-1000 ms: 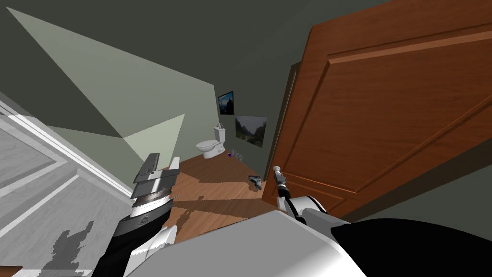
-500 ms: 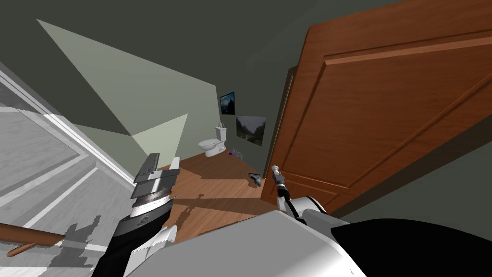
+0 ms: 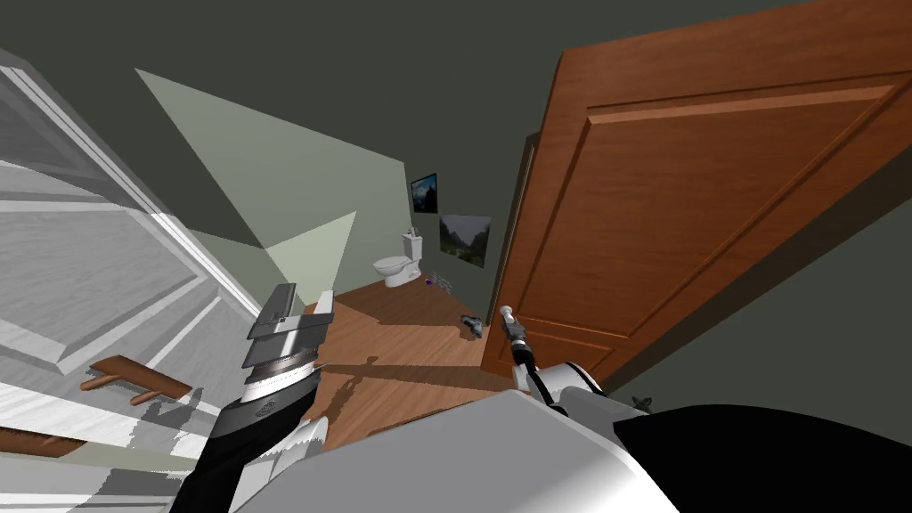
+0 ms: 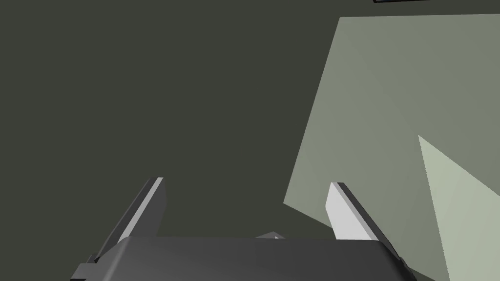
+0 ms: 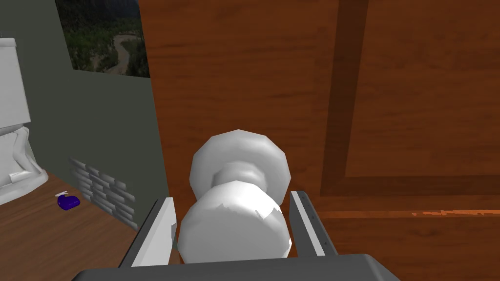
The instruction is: Pull the door open
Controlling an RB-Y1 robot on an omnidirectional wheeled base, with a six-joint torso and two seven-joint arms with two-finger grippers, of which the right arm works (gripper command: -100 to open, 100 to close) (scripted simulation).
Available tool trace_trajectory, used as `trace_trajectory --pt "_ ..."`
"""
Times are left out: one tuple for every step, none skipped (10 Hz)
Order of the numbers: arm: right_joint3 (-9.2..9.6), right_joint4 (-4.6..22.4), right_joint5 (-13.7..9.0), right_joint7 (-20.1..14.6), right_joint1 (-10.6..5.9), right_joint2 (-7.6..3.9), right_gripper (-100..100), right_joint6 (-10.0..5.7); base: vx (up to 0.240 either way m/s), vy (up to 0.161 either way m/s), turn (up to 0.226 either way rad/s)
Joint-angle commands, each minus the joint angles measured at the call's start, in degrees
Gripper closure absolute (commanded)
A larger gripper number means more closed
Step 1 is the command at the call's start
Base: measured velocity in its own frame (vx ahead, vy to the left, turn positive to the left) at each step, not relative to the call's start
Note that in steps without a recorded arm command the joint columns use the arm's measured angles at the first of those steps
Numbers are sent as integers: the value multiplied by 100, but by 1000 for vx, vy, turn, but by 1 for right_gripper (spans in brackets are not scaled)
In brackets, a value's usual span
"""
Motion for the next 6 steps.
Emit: trace_trajectory --pt "114 -48 105 -95 63 20 100 -5 -238 -9 53" --pt "168 -45 154 -143 69 19 100 -23 -212 -41 41" --pt "168 -140 154 -143 69 19 100 -23 -144 -31 28" --pt "168 -45 154 -143 69 19 100 -23 -51 10 9" --pt "168 -45 154 -143 69 19 100 -23 8 18 -14" --pt "272 -20 249 -236 81 18 100 -57 -115 -4 30"
